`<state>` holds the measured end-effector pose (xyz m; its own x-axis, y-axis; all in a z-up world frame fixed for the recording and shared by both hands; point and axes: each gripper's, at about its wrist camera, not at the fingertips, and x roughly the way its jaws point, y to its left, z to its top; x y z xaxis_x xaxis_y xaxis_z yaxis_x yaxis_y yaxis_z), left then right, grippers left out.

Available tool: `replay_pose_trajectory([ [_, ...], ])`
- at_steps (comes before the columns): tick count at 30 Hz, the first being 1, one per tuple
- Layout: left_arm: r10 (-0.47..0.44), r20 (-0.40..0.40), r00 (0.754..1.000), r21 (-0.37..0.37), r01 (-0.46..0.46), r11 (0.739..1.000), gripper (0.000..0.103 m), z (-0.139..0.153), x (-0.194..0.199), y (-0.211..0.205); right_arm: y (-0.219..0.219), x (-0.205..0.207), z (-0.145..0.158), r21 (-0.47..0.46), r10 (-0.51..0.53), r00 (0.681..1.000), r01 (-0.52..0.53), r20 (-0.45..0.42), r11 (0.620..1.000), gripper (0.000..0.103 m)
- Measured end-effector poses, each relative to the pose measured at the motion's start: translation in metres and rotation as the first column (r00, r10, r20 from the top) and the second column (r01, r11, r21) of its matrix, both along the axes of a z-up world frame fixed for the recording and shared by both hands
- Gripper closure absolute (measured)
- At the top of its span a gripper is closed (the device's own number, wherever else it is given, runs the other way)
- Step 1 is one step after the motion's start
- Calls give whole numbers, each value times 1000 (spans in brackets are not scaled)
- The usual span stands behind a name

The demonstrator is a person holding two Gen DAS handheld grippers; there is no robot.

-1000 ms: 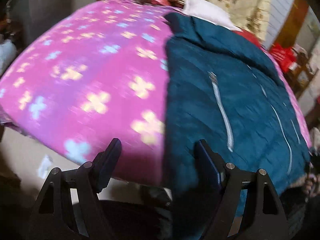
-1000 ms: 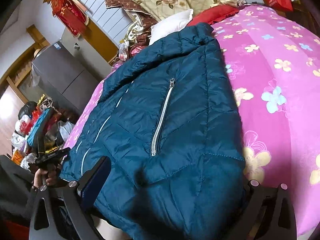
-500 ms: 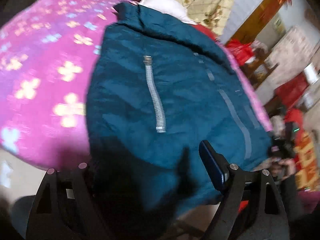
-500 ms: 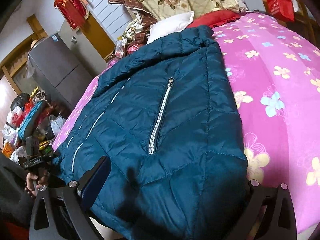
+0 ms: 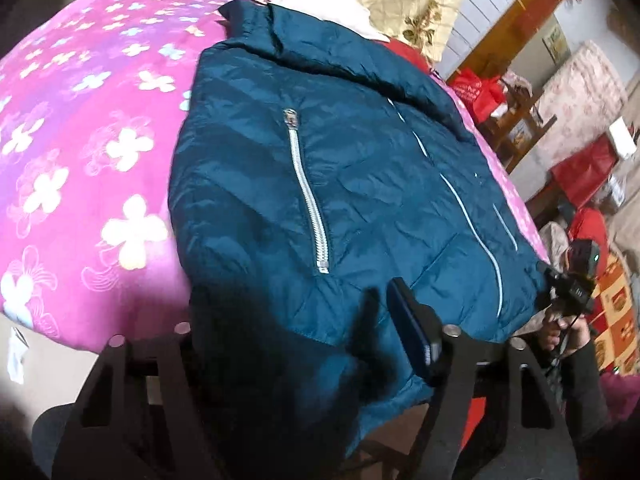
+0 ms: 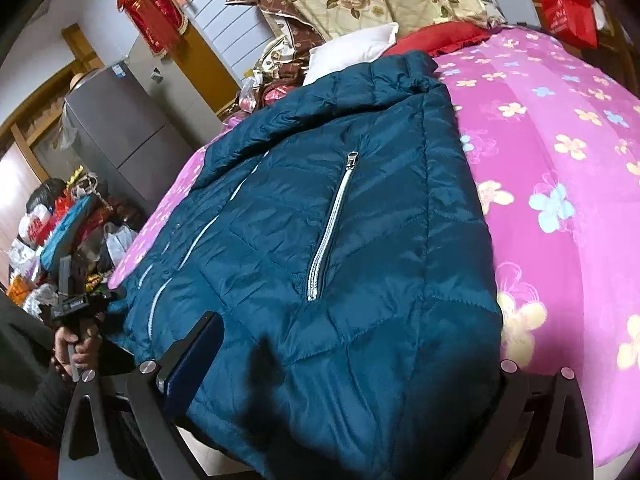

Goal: Fold large clothes

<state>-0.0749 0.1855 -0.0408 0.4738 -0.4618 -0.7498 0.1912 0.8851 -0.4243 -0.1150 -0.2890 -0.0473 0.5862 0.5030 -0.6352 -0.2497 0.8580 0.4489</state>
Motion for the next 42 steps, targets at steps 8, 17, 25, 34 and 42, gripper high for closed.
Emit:
replay_pose_trajectory([
  [8, 107, 49, 993, 80, -111, 991, 63, -3, -10, 6, -21, 0, -5, 31, -89, 996, 90, -27, 995, 58],
  [17, 165, 102, 981, 105, -176, 979, 53, -5, -15, -4, -14, -5, -5, -26, -121, 992, 122, 39, 992, 60],
  [25, 122, 107, 987, 122, -135, 983, 33, -4, -15, -12, -7, -10, -6, -14, -61, 997, 62, 41, 998, 60],
  [34, 229, 92, 969, 113, -239, 965, 76, -5, -18, 0, -3, -5, -3, -26, -31, 999, 32, 11, 999, 68],
  [42, 277, 96, 956, 118, -287, 951, 80, -7, -16, 0, 13, -7, -4, -136, -38, 998, 44, 47, 990, 78],
])
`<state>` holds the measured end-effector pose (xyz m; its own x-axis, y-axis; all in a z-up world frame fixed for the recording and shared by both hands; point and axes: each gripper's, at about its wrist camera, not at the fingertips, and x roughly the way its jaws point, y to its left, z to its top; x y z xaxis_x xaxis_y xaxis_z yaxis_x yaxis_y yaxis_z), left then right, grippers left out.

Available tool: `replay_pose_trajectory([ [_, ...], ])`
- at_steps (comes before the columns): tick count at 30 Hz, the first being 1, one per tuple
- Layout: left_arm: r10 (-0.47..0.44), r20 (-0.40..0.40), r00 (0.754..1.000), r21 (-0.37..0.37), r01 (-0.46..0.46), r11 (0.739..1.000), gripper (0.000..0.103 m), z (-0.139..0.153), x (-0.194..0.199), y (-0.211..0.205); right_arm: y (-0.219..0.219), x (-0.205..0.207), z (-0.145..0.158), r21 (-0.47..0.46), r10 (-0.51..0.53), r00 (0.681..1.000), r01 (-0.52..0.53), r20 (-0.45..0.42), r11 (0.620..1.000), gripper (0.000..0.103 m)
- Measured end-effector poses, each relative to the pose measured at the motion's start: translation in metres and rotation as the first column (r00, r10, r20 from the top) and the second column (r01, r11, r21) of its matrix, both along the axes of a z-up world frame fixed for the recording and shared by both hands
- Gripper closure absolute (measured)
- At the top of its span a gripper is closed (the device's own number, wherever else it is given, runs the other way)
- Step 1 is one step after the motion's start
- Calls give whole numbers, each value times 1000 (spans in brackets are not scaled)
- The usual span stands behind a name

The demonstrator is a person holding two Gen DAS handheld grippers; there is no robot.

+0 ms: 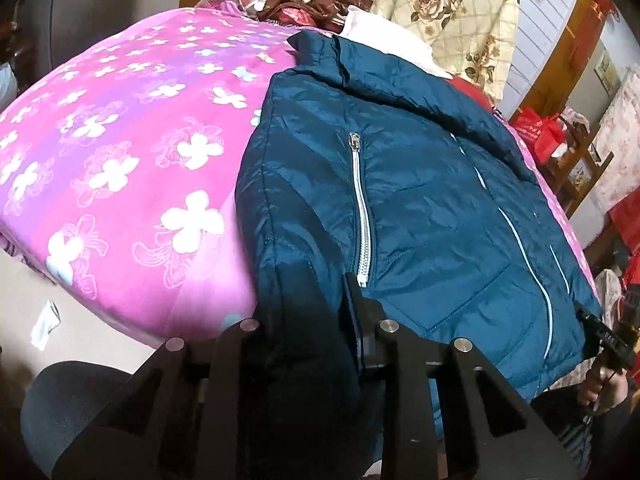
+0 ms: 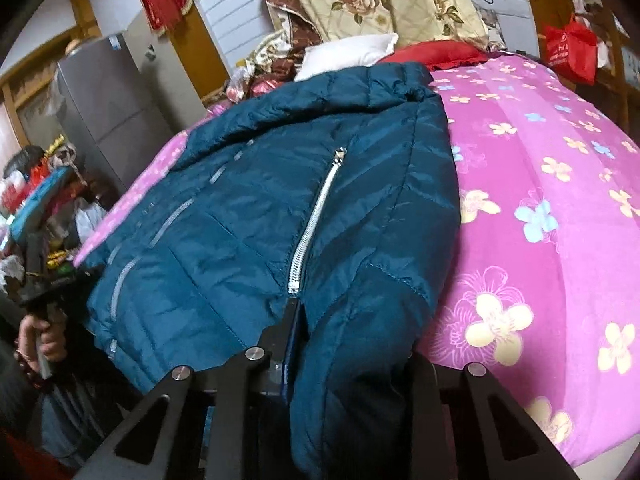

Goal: Fold large clothes

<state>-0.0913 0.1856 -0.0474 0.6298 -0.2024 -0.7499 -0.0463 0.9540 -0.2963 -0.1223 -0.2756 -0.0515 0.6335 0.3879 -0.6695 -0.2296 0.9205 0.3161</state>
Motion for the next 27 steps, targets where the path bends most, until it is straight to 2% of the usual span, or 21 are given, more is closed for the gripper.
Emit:
replay_pose_trajectory([
  [3, 11, -4, 1000, -28, -11, 1000, 82, 0, 1, 4, 2, 0, 0, -15, 1, 1000, -1, 0, 1000, 77],
  [5, 38, -10, 999, -67, -39, 997, 90, 0, 0, 11, 6, -4, 6, -48, 1, 1000, 0, 27, 999, 82],
  [6, 48, -2, 999, -78, -48, 996, 93, 4, -1, 14, 7, -8, 13, -60, -12, 998, 15, 59, 998, 88],
  [7, 60, 12, 998, -78, -59, 995, 94, 9, -3, 16, 6, -11, 18, -55, -19, 997, 23, 79, 998, 91],
  [12, 67, 62, 996, -99, -60, 993, 94, 39, -16, 31, 2, -41, 43, -18, -80, 983, 84, 162, 996, 93],
  [20, 83, 167, 983, -186, -51, 981, 94, 80, -57, 63, -2, -86, 75, 59, -89, 966, 77, 244, 995, 94],
  [27, 91, 274, 957, -176, -43, 983, 94, 128, -84, 67, -2, -111, 118, 58, -82, 936, 66, 343, 996, 94],
])
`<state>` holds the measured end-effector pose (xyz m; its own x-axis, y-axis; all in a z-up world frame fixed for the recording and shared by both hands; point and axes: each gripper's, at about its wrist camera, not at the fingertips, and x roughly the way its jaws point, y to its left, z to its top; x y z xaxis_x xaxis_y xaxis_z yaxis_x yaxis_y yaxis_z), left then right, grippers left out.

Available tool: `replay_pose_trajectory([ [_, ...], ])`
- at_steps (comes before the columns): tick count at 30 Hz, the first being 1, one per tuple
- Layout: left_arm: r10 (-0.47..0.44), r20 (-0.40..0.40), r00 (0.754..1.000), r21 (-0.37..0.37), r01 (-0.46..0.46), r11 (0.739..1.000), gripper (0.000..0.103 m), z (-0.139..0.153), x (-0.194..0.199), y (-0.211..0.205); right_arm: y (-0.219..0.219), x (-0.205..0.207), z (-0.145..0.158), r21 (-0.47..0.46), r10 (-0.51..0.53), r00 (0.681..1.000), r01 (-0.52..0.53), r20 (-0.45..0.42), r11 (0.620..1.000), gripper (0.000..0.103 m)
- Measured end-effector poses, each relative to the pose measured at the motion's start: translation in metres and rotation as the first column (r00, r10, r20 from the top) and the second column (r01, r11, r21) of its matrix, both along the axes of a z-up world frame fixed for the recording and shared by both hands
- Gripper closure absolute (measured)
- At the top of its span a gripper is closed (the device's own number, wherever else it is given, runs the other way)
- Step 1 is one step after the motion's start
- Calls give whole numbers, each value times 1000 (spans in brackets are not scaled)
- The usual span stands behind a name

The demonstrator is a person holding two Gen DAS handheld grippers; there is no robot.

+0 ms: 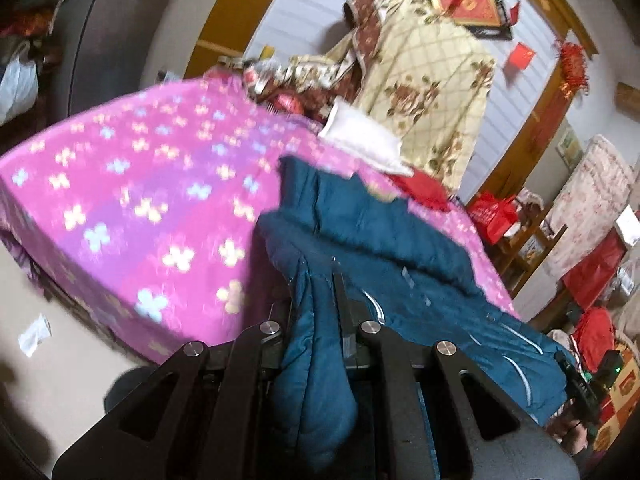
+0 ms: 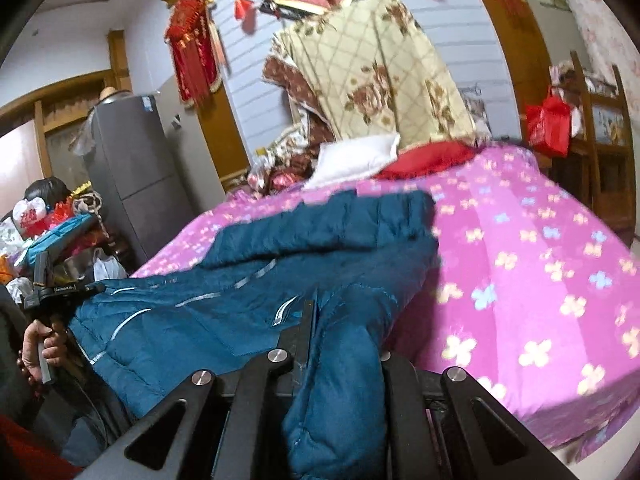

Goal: Fold large clothes

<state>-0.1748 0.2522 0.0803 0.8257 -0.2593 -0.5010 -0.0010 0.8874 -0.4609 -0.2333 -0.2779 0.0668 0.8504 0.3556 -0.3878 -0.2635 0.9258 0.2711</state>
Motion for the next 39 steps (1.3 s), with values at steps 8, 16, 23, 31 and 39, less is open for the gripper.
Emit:
replay_pose_trajectory([
  [8, 35, 94, 995, 73, -42, 996, 94, 59, -30, 1, 6, -27, 50, -9, 17, 996, -16, 87, 1000, 94],
  [16, 85, 153, 984, 50, -94, 994, 94, 71, -33, 7, 10, -44, 80, 8, 35, 988, -36, 152, 999, 94],
  [23, 105, 80, 991, 63, -110, 992, 94, 68, 5, -1, 8, -7, 62, 65, -23, 998, 19, 61, 998, 94],
  [31, 125, 194, 973, 30, -133, 991, 94, 106, 69, -7, 0, 52, 98, 97, -99, 980, 83, 175, 992, 94],
  [39, 169, 148, 974, 224, -200, 954, 94, 56, 227, -42, -5, 202, 70, 86, -166, 977, 156, 131, 984, 94],
])
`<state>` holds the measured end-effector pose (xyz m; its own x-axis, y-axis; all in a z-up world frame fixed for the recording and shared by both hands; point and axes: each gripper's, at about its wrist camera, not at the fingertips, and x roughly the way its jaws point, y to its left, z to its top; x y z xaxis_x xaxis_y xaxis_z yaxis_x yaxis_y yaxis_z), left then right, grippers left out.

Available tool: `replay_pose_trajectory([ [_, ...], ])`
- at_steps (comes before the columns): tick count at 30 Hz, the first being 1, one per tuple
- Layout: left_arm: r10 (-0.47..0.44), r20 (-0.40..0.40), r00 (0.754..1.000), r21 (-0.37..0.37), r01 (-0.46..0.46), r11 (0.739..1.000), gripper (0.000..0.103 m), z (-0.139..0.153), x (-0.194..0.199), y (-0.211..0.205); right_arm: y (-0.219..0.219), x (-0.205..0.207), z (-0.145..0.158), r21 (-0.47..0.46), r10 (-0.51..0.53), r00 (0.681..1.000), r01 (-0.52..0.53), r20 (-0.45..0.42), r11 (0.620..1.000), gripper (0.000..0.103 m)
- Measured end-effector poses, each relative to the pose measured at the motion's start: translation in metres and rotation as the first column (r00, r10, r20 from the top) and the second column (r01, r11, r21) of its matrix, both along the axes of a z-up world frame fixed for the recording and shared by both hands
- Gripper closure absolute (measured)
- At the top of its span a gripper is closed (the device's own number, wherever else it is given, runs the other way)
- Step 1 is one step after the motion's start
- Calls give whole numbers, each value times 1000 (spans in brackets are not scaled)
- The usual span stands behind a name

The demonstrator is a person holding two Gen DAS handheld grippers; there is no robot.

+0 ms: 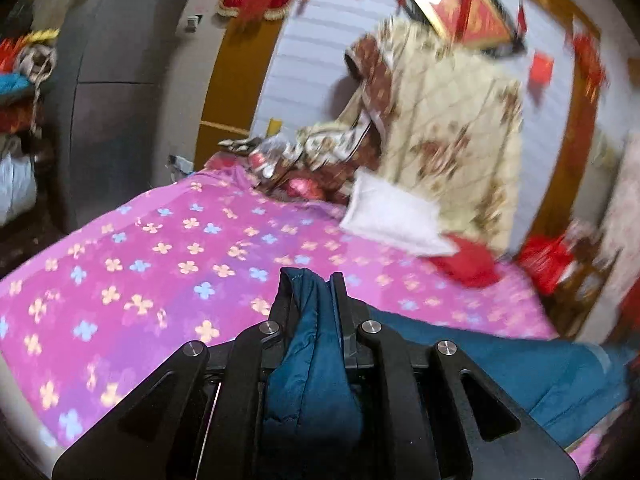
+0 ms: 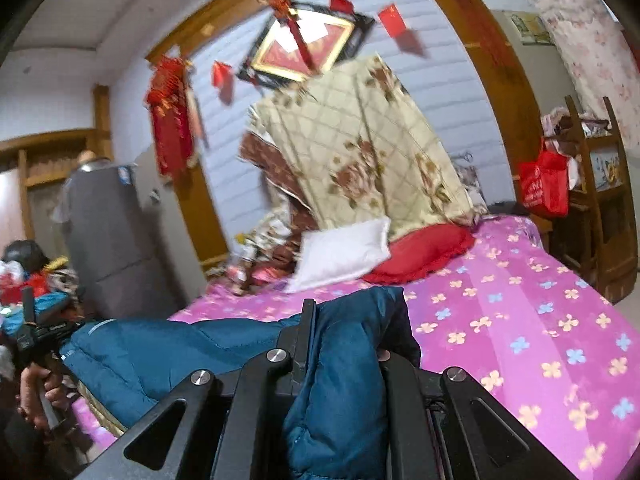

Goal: Fold large clothes

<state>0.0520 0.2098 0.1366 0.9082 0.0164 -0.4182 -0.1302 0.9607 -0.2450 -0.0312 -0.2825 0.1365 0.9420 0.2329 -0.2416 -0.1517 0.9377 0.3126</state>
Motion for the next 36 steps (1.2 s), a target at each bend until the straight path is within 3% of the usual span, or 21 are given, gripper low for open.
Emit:
replay_pose_trajectory([
  [3, 24, -93, 995, 35, -21, 999, 94, -38, 51, -12, -1, 65, -31, -11, -33, 993, 31, -111, 999, 94],
  [9, 63, -245, 967, 21, -60, 998, 94, -102, 120, -21, -10, 143, -91, 40, -66, 953, 81, -295, 996, 94],
  [15, 65, -333, 941, -3, -70, 998, 90, -143, 150, -24, -13, 171, -136, 60, -65, 923, 94, -379, 994, 94],
  [21, 86, -389, 917, 56, -69, 996, 88, -160, 166, -37, -16, 191, -154, 78, -44, 883, 91, -467, 993, 94],
  [26, 37, -416, 909, -18, -49, 999, 78, -162, 169, -29, -27, 194, -161, 190, 23, 855, 89, -517, 978, 87],
  [29, -1, -423, 906, -78, -35, 996, 60, -153, 168, -23, -43, 183, -156, 356, 61, 868, 137, -493, 924, 74],
  [31, -37, -387, 921, -155, -25, 988, 32, -140, 161, -14, -56, 172, -153, 502, 99, 894, 151, -437, 852, 47],
  [32, -74, -344, 936, -217, -2, 976, 26, -132, 156, -9, -59, 167, -150, 548, 105, 905, 154, -411, 822, 39],
  [33, -91, -312, 946, -253, 10, 967, 23, -126, 153, -5, -63, 160, -144, 586, 93, 921, 160, -378, 795, 24],
  [36, -92, -206, 974, -315, 23, 949, 23, -104, 133, 12, -61, 141, -120, 585, 61, 951, 136, -304, 800, 22],
])
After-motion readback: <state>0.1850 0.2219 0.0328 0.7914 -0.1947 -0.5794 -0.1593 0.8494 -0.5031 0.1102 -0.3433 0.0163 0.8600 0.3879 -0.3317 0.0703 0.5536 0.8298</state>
